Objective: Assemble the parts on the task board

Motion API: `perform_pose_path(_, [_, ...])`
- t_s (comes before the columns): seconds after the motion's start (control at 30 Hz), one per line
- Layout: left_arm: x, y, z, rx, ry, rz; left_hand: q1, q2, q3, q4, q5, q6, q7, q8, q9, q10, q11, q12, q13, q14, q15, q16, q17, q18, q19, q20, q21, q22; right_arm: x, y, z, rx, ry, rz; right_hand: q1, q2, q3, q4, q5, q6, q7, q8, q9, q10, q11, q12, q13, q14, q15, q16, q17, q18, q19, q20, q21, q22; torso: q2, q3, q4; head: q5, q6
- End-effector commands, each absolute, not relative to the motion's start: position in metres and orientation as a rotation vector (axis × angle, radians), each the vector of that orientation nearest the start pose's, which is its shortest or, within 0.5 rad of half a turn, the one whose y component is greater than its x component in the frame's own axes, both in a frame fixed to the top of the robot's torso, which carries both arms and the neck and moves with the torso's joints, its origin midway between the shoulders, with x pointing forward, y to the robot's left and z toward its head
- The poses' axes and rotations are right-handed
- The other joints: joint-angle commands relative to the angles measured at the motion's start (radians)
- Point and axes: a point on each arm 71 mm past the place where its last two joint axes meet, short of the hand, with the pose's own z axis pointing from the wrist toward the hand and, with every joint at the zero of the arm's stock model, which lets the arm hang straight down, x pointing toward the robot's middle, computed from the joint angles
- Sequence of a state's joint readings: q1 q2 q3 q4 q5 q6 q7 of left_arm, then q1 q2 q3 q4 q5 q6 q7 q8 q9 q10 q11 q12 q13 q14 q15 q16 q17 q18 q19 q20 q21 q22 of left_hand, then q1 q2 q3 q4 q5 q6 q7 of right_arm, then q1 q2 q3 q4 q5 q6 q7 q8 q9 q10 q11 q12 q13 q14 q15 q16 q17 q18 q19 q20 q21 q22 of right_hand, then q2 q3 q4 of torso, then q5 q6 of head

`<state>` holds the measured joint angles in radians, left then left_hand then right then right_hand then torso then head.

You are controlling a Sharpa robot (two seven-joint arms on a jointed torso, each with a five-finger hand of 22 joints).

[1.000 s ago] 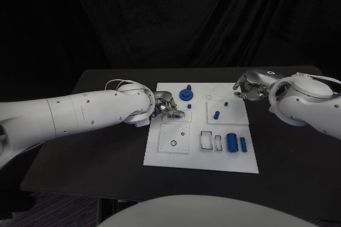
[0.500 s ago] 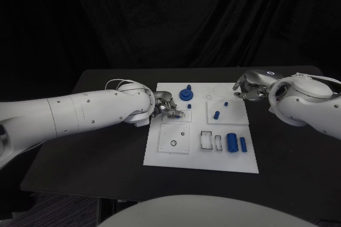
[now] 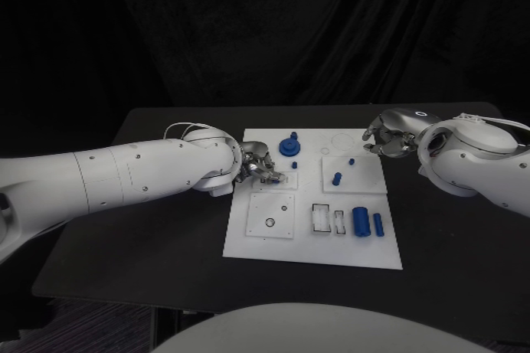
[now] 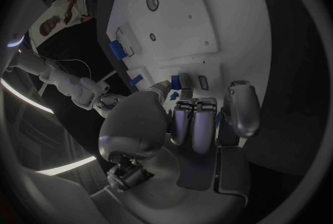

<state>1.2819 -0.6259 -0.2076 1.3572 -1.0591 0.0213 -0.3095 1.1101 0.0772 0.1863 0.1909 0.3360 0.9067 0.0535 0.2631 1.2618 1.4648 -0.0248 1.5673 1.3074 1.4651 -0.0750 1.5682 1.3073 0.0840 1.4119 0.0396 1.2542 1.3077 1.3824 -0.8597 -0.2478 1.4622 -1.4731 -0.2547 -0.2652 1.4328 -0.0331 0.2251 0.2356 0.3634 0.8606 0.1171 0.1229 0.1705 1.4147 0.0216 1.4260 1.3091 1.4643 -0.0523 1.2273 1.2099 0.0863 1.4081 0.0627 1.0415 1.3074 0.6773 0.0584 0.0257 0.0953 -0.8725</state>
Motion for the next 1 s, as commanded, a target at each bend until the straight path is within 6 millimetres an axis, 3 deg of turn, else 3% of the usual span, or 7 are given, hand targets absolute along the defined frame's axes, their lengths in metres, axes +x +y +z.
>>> perform_pose_path(0.03, [0.4952, 0.1487, -0.2455, -0.027, 2.243, -0.598, 0.015, -0.002, 0.017, -0.006, 0.019, -0.007, -0.002, -0.011, -0.011, 0.106, 0.006, 0.004, 0.263, 0.106, 0.005, 0.003, 0.263, -0.008, 0.004, 0.003, -0.006, 0.155, 0.5048, -0.2433, -0.1807, -0.166, 1.774, 0.309, 0.0, -0.007, 0.007, 0.0, 0.004, 0.003, 0.007, -0.007, -0.001, -0.005, 0.0, -0.005, 0.065, 0.003, 0.006, -0.006, -0.001, 0.013, -0.008, -0.002, -0.003, 0.124, 0.0, 0.0001, 0.0004, 0.0, 0.0])
perform_pose_path(0.07, [0.4952, 0.1486, -0.2453, -0.027, 2.24, -0.6, 0.031, -0.008, 0.042, -0.019, 0.059, -0.006, -0.002, -0.018, -0.021, 0.106, 0.005, 0.004, 0.263, 0.106, 0.005, 0.003, 0.263, -0.007, 0.003, 0.002, -0.008, 0.156, 0.5048, -0.2434, -0.1808, -0.166, 1.774, 0.308, 0.0, -0.007, 0.007, 0.0, 0.004, 0.003, 0.007, -0.007, -0.001, -0.005, 0.0, -0.005, 0.065, 0.003, 0.006, -0.006, -0.001, 0.013, -0.008, -0.002, -0.003, 0.124, 0.0, 0.0003, 0.0005, 0.0, 0.0])
perform_pose_path(0.3, [0.4958, 0.1487, -0.2447, -0.03, 2.228, -0.609, 0.041, -0.04, 0.126, -0.042, 0.125, -0.001, 0.0, -0.03, -0.037, 0.106, 0.006, 0.004, 0.263, 0.106, 0.006, 0.003, 0.263, -0.007, 0.003, 0.003, -0.013, 0.159, 0.5047, -0.2435, -0.1809, -0.165, 1.776, 0.306, 0.0, -0.006, 0.008, -0.001, 0.005, 0.004, 0.007, -0.007, -0.001, -0.005, 0.0, -0.005, 0.064, 0.002, 0.006, -0.007, -0.002, 0.013, -0.009, -0.002, -0.005, 0.124, 0.0, 0.0, 0.0003, -0.001, 0.0])
perform_pose_path(0.77, [0.4968, 0.1483, -0.2432, -0.034, 2.204, -0.628, 0.039, -0.059, 0.175, -0.057, 0.143, -0.001, 0.001, -0.03, -0.037, 0.106, 0.008, 0.004, 0.263, 0.106, 0.008, 0.003, 0.263, -0.006, -0.001, 0.005, -0.022, 0.158, 0.5047, -0.244, -0.1809, -0.162, 1.777, 0.302, 0.001, -0.006, 0.009, -0.002, 0.005, 0.004, 0.007, -0.007, -0.001, -0.006, 0.0, -0.005, 0.064, 0.002, 0.006, -0.008, -0.003, 0.014, -0.01, -0.002, -0.009, 0.123, 0.0, 0.0003, 0.0005, 0.0, 0.0])
perform_pose_path(0.87, [0.4974, 0.1483, -0.243, -0.034, 2.2, -0.632, 0.04, -0.072, 0.209, -0.072, 0.176, 0.0, 0.002, -0.027, -0.033, 0.106, 0.008, 0.004, 0.263, 0.106, 0.008, 0.003, 0.263, -0.006, 0.0, 0.005, -0.021, 0.159, 0.5047, -0.244, -0.1809, -0.162, 1.777, 0.302, 0.002, -0.006, 0.011, -0.003, 0.006, 0.001, 0.007, -0.008, -0.002, -0.006, 0.0, -0.005, 0.064, 0.001, 0.006, -0.009, -0.003, 0.014, -0.01, -0.001, -0.009, 0.123, 0.0, 0.0004, 0.0, 0.0, 0.0])
perform_pose_path(1.0, [0.4983, 0.1489, -0.243, -0.034, 2.198, -0.632, 0.037, -0.075, 0.218, -0.075, 0.182, 0.001, 0.002, -0.026, -0.032, 0.106, 0.008, 0.004, 0.263, 0.106, 0.008, 0.003, 0.263, -0.006, 0.0, 0.005, -0.022, 0.159, 0.5046, -0.244, -0.1809, -0.161, 1.777, 0.301, 0.002, -0.006, 0.011, -0.003, 0.006, 0.001, 0.007, -0.008, -0.002, -0.006, 0.0, -0.005, 0.064, 0.001, 0.006, -0.009, -0.003, 0.014, -0.01, -0.001, -0.009, 0.123, -0.001, 0.0003, 0.0003, -0.001, 0.0])
